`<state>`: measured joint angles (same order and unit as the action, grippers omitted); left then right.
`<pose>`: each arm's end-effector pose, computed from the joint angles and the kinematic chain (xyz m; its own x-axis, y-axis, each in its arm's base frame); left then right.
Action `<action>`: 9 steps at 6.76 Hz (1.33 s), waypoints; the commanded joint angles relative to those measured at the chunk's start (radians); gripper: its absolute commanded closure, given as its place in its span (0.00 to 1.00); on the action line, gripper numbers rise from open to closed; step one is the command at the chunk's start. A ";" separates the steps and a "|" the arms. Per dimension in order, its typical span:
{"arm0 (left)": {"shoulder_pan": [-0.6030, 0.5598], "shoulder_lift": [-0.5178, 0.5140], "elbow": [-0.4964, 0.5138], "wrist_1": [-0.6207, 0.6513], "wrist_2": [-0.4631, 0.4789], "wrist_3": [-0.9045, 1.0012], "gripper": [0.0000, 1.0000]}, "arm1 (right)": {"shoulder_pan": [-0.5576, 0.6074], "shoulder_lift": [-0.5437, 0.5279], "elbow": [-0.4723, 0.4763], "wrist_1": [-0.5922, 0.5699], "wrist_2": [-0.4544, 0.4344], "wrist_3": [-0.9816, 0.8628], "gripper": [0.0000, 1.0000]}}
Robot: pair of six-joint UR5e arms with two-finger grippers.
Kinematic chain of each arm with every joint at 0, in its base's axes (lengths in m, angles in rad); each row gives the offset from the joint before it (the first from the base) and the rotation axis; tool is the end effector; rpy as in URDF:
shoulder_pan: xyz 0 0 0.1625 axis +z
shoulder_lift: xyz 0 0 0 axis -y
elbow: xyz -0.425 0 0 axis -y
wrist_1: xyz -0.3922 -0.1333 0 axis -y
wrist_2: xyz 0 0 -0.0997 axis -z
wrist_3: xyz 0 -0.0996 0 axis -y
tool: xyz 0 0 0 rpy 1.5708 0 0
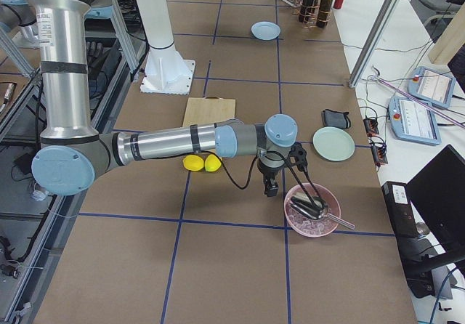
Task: Pick orange to plate
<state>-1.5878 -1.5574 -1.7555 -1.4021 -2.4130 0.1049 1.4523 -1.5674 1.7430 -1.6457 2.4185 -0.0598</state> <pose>-0.0672 -0.4796 0.5867 0.6639 0.0954 -0.7417 -0.0528 0.9953 0.0807 -0.0001 -0.4969 0.5745 0.6400 -0.2118 0.7386 0.1561 0.9770 0.1449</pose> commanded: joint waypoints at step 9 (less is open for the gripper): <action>0.143 -0.049 0.002 -0.140 -0.064 -0.004 0.00 | -0.001 -0.013 0.006 0.001 0.001 0.006 0.00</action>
<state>-1.5361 -1.6084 -1.7625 -1.4479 -2.4694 0.1072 1.4516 -1.5800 1.7447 -1.6444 2.4191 -0.0542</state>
